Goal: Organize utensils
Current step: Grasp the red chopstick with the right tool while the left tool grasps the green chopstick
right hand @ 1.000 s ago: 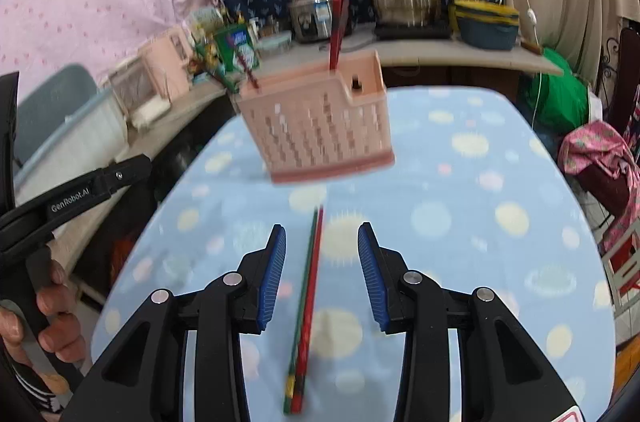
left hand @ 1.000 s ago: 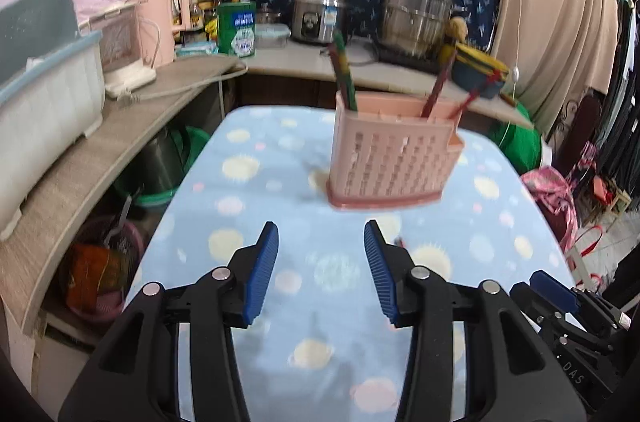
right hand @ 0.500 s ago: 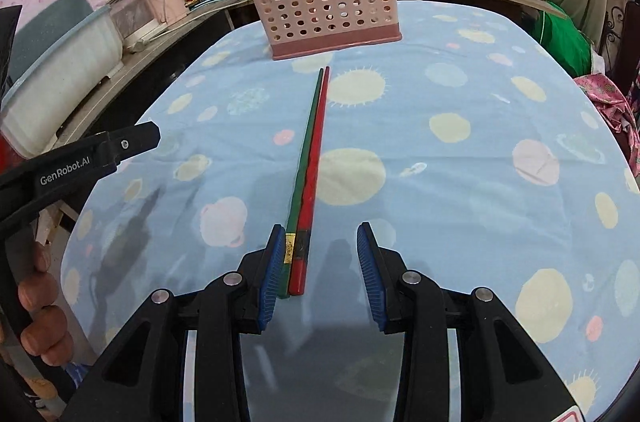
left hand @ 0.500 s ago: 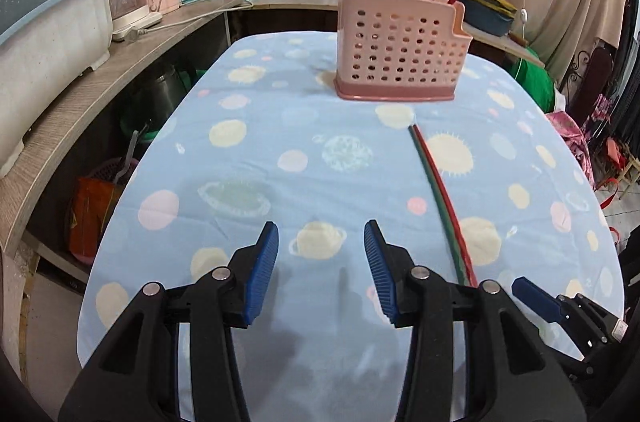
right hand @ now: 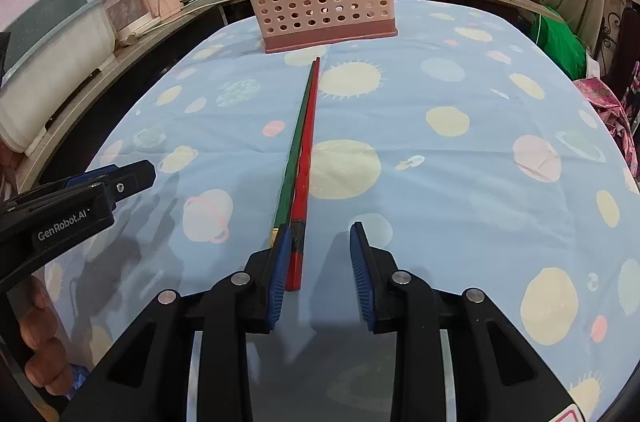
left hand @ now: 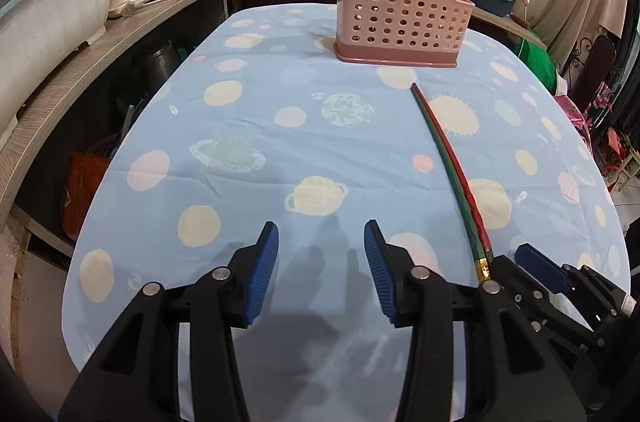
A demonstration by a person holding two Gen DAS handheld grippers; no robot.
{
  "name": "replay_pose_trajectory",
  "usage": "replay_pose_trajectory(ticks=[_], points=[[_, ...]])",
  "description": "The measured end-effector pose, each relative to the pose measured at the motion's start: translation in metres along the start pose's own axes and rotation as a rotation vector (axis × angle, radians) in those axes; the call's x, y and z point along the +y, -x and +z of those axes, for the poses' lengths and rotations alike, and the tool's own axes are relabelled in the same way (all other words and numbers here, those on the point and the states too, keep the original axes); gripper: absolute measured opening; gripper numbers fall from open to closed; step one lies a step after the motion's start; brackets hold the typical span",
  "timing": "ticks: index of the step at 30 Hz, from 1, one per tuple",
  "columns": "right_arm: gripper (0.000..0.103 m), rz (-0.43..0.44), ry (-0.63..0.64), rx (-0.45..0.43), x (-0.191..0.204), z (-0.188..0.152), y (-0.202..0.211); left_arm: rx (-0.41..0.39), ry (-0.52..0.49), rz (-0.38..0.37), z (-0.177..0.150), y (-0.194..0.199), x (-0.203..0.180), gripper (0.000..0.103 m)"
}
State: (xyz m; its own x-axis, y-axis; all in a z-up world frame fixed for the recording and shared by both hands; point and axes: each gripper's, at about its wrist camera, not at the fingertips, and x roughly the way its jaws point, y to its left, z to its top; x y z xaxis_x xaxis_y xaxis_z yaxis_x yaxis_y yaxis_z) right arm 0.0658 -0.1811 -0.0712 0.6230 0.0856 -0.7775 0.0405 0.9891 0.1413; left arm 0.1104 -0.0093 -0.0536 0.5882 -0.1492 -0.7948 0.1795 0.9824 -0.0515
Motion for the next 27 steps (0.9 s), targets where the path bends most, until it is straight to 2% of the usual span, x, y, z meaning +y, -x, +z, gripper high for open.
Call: replay_pose_trajectory(ticks=[3,7,9,14,16,17,20,24,27], points=[[0.022,0.000,0.023,0.015,0.007,-0.002,-0.003,0.005,-0.002,-0.003,-0.002,-0.002,-0.002,0.042],[0.015,-0.048,0.069,-0.002,0.012,-0.005,-0.004,0.011,-0.006,-0.009,-0.003,-0.003,-0.004,0.042],[0.007,-0.043,0.051,-0.001,0.008,-0.004,-0.004,0.014,-0.007,-0.013,-0.003,-0.004,-0.005,0.042],[0.007,-0.048,0.023,-0.011,-0.002,-0.003,0.001,0.016,-0.019,-0.032,-0.006,-0.003,-0.012,0.045],[0.007,-0.048,0.017,-0.018,-0.005,-0.002,0.006,0.013,-0.030,-0.034,-0.007,-0.002,-0.018,0.054],[0.007,-0.050,0.014,-0.022,-0.006,-0.002,0.008,0.012,-0.035,-0.039,-0.007,-0.002,-0.021,0.055],[0.007,-0.052,0.005,-0.033,-0.013,0.000,0.016,0.025,-0.044,-0.072,-0.009,-0.002,-0.035,0.057],[0.007,-0.039,-0.023,-0.042,-0.024,0.000,0.026,0.044,-0.052,-0.123,-0.013,-0.005,-0.056,0.066],[0.007,-0.036,-0.033,-0.046,-0.031,-0.001,0.030,0.070,-0.064,-0.150,-0.018,-0.010,-0.070,0.067]])
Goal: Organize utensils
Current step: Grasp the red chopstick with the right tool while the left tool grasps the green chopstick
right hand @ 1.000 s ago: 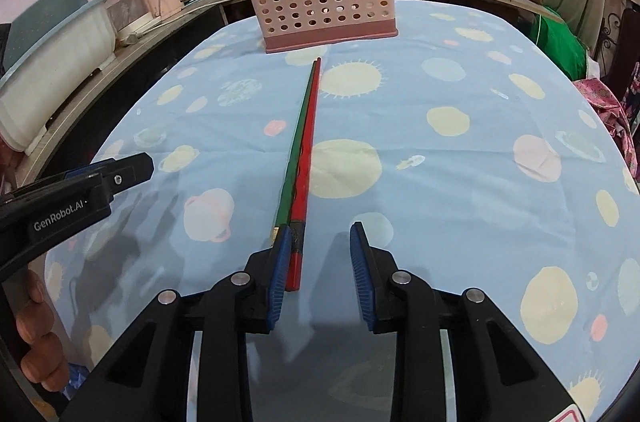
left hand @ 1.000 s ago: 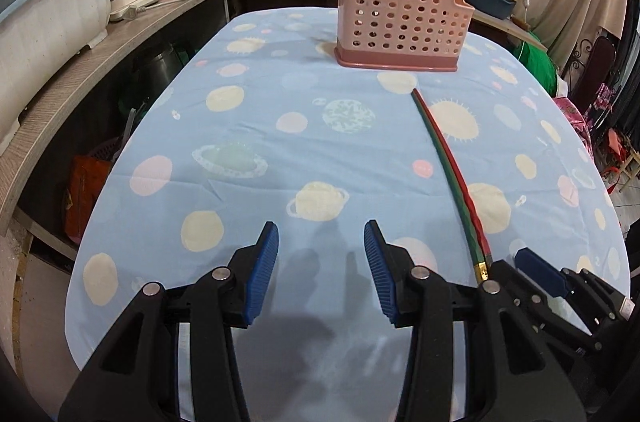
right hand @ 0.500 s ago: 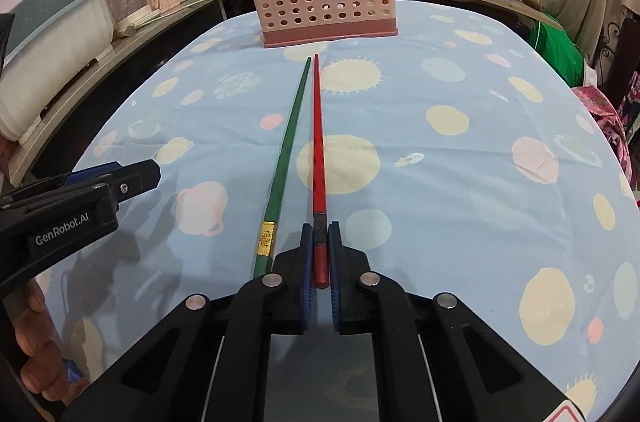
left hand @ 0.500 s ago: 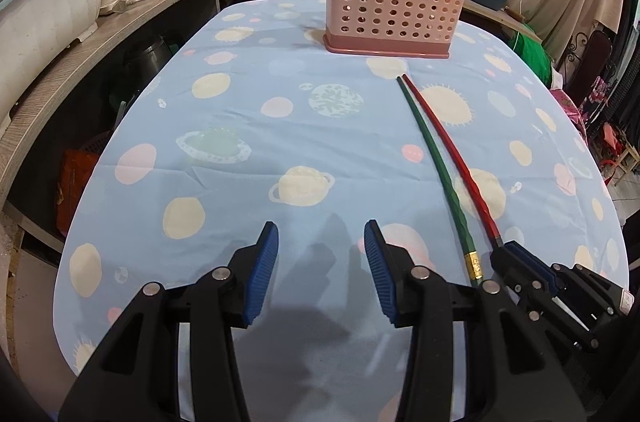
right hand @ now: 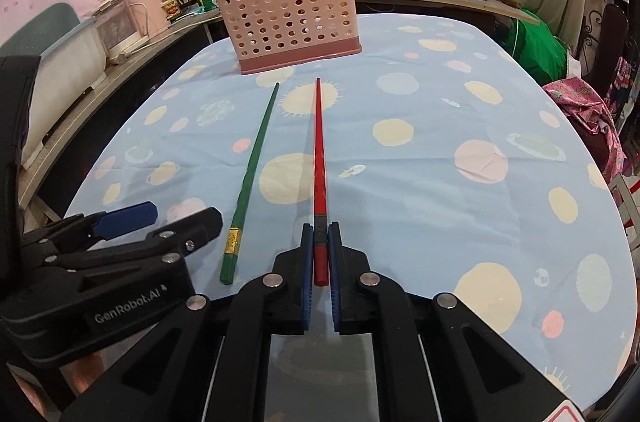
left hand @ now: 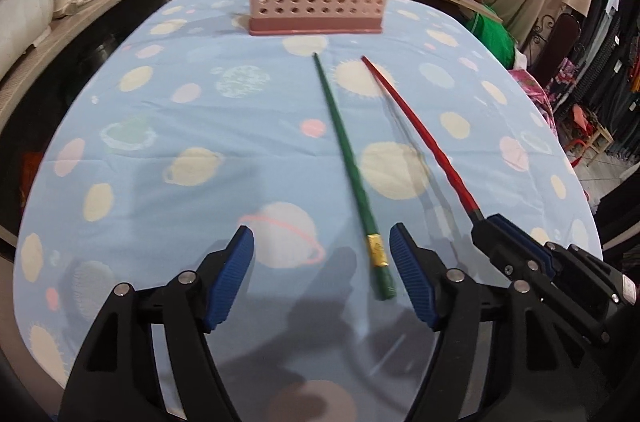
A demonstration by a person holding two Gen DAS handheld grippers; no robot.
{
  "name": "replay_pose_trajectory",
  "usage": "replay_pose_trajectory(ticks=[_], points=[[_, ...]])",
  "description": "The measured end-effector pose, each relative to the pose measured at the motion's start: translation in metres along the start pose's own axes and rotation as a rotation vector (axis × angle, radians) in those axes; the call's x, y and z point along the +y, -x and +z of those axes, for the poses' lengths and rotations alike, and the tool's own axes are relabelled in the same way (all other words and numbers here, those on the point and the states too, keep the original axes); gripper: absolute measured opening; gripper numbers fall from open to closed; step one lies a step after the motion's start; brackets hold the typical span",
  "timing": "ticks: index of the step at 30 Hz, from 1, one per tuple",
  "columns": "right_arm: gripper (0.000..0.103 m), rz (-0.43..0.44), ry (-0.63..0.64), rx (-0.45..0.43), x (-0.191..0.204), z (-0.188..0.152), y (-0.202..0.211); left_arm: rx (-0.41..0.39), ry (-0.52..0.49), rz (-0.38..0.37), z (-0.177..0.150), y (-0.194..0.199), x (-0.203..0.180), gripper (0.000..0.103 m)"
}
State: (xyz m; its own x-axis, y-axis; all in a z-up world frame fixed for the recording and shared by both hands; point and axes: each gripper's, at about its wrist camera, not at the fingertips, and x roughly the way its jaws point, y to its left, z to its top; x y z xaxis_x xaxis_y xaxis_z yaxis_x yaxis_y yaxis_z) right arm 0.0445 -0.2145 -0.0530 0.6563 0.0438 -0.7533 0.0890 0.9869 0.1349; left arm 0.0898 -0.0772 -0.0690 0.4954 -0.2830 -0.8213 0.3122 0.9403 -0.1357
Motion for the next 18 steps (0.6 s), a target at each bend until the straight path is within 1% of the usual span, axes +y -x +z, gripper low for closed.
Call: replay_pose_trajectory(ticks=[3,4,6,8,10,11,12,13,14,15,18], points=[[0.007,0.011,-0.022,0.002,-0.008,-0.001,0.002,0.023,-0.009,-0.002,-0.004,-0.007,-0.008,0.065],[0.007,0.018,-0.030,0.004,-0.010,-0.002,0.002,0.028,-0.009,-0.005,-0.005,-0.009,-0.009,0.060],[0.007,0.024,-0.038,0.005,-0.012,-0.004,0.002,0.032,-0.013,-0.001,-0.006,-0.010,-0.011,0.056],[0.007,0.027,-0.038,0.006,-0.013,-0.005,0.002,0.031,-0.024,-0.007,-0.006,-0.009,-0.013,0.049],[0.007,0.031,-0.041,0.008,-0.013,-0.006,0.001,0.032,-0.033,-0.004,-0.007,-0.009,-0.014,0.038],[0.007,0.032,-0.042,0.009,-0.014,-0.006,0.001,0.032,-0.038,-0.003,-0.008,-0.008,-0.014,0.036],[0.007,0.034,-0.043,0.010,-0.014,-0.006,0.001,0.034,-0.041,-0.004,-0.008,-0.008,-0.014,0.028],[0.007,0.036,-0.044,0.011,-0.013,-0.006,0.001,0.038,-0.043,-0.008,-0.009,-0.007,-0.014,0.023],[0.007,0.036,-0.043,0.010,-0.013,-0.006,0.001,0.044,-0.043,-0.015,-0.009,-0.007,-0.013,0.014],[0.007,0.037,-0.042,0.009,-0.012,-0.006,0.001,0.049,-0.041,-0.018,-0.010,-0.007,-0.012,0.008],[0.007,0.042,-0.039,0.006,-0.011,-0.006,0.004,0.051,-0.027,-0.023,-0.010,-0.004,-0.007,0.007]])
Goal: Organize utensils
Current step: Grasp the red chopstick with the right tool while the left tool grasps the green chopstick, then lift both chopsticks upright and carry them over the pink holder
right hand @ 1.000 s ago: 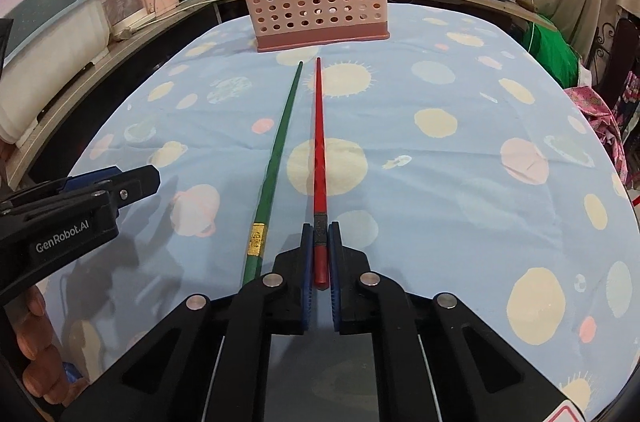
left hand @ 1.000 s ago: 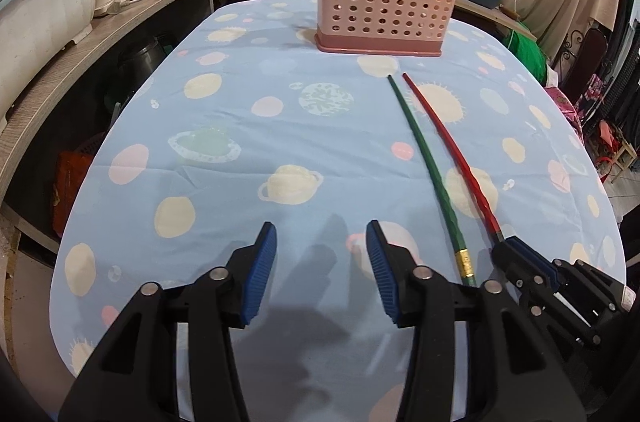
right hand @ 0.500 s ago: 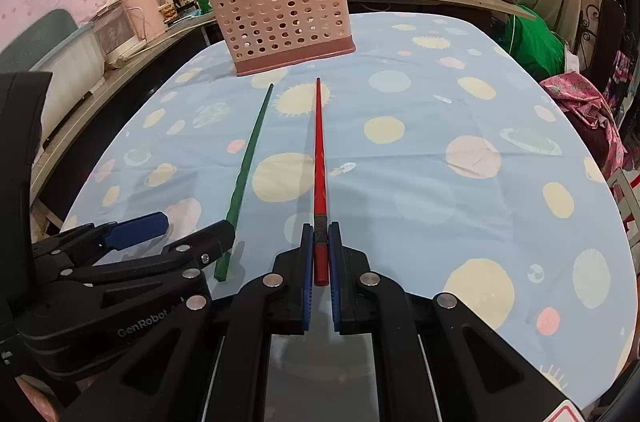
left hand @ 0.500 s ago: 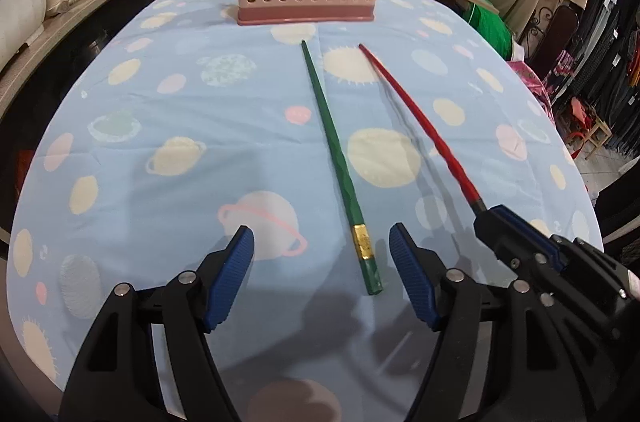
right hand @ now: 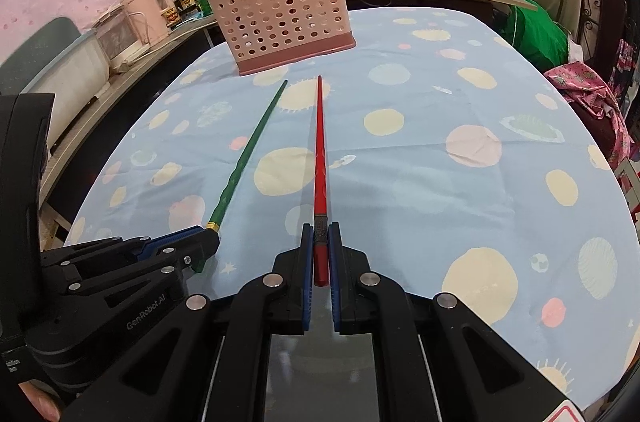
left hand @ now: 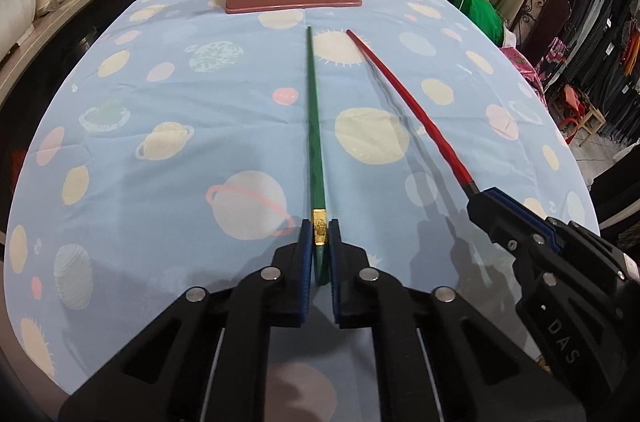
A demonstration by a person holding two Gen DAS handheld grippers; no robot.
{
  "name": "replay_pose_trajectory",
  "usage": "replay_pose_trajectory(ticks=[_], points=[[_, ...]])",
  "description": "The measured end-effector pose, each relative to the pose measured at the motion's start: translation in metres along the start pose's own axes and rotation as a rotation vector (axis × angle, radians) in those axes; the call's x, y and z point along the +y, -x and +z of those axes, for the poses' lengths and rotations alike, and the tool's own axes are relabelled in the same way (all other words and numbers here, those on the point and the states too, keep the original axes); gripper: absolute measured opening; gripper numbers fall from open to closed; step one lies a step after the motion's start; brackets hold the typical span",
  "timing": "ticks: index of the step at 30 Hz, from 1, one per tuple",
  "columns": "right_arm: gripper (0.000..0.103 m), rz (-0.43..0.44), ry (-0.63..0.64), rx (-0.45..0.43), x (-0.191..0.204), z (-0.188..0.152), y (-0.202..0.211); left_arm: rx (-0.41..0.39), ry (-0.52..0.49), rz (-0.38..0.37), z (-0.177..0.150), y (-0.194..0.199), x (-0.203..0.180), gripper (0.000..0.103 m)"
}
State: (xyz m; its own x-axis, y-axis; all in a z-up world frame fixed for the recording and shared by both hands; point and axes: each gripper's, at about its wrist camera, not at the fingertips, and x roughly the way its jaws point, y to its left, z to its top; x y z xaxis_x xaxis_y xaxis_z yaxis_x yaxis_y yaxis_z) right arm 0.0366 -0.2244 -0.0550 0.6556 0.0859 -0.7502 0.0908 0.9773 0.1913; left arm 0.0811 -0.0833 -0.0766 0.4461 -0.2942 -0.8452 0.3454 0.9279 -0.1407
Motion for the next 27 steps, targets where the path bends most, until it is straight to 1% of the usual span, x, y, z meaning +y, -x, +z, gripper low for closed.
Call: replay_pose_trajectory(ticks=[4,8,11,18,22,27], points=[[0.007,0.014,-0.007,-0.015,0.001,0.004,0.008,-0.035,0.015,0.005,0.004,0.017,0.008,0.007],[0.007,0.021,-0.012,-0.057,0.002,0.015,0.025,-0.098,0.031,0.006,0.017,0.044,0.015,0.007],[0.007,0.022,-0.008,-0.103,0.005,0.031,0.041,-0.148,0.034,0.002,0.031,0.065,0.020,0.007],[0.007,0.056,-0.012,-0.203,0.009,0.079,0.074,-0.262,0.049,-0.008,0.070,0.108,0.032,0.007],[0.007,0.075,-0.018,-0.251,0.010,0.104,0.086,-0.313,0.049,0.007,0.093,0.123,0.036,0.007],[0.007,0.074,-0.011,-0.290,0.014,0.130,0.092,-0.366,0.050,0.018,0.120,0.138,0.036,0.007]])
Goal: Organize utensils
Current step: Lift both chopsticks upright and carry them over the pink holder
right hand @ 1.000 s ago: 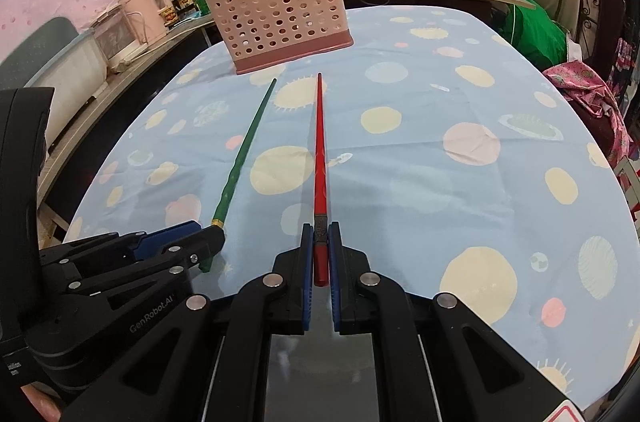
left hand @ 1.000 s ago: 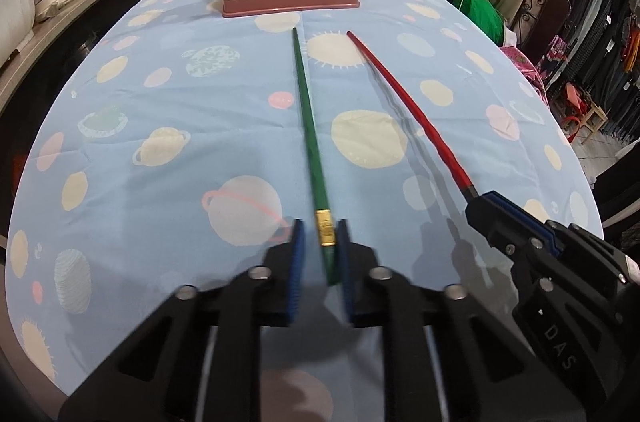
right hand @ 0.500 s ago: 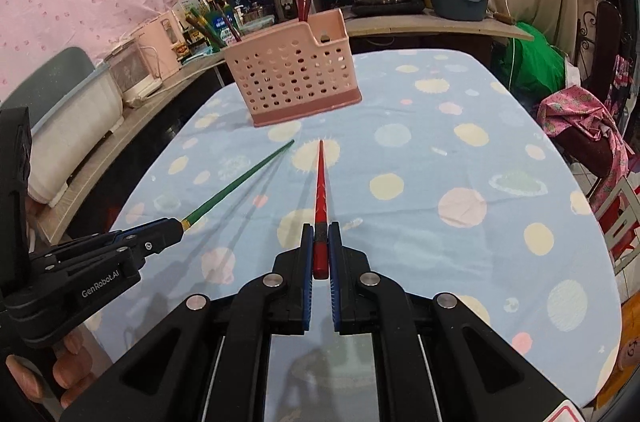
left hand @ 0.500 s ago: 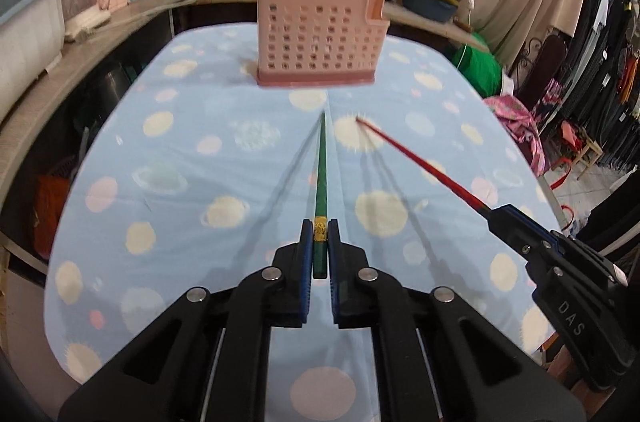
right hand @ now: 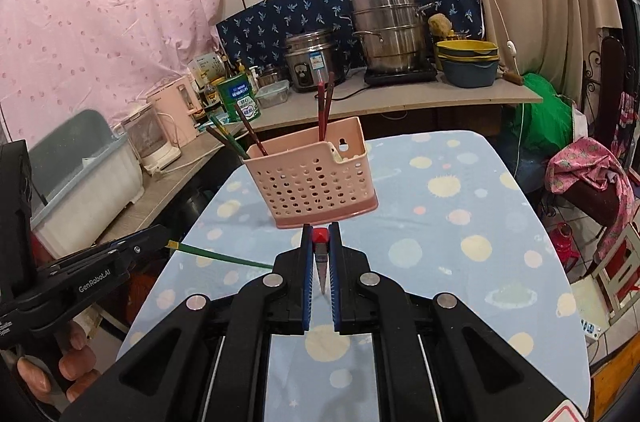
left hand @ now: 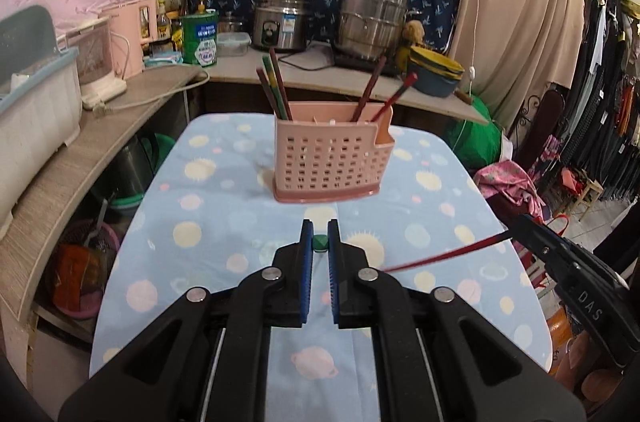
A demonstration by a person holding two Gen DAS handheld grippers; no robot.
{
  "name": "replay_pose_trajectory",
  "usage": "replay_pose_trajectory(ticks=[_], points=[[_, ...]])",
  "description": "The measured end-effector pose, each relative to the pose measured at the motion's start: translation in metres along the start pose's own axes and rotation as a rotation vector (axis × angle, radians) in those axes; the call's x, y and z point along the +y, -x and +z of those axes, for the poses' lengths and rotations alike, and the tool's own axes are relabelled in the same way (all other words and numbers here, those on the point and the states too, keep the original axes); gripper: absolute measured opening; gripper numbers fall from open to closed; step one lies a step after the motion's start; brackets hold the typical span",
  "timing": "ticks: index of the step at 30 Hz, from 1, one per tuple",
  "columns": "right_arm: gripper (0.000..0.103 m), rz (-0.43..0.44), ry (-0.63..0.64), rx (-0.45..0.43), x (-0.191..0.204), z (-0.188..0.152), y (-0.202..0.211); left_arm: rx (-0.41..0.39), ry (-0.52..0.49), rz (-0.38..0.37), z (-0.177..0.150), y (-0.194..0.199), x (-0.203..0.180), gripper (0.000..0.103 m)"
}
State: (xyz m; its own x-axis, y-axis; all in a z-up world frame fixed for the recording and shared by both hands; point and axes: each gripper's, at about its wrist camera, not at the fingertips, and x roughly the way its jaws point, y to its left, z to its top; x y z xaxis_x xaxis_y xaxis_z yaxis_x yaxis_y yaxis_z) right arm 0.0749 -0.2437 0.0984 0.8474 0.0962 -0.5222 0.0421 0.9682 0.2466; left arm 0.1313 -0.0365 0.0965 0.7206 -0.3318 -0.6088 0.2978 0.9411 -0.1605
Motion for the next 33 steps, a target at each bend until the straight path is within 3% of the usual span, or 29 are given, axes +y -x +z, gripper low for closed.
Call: replay_pose_trajectory(ticks=[12,33], points=[[0.007,0.016,-0.008,-0.020,0.006,0.028,-0.011,-0.048,-0.001,0.004,0.034,-0.006,-0.002,0.007],[0.007,0.022,-0.019,-0.024,0.016,0.035,-0.015,-0.057,0.017,0.011,0.043,-0.003,0.010,0.007]])
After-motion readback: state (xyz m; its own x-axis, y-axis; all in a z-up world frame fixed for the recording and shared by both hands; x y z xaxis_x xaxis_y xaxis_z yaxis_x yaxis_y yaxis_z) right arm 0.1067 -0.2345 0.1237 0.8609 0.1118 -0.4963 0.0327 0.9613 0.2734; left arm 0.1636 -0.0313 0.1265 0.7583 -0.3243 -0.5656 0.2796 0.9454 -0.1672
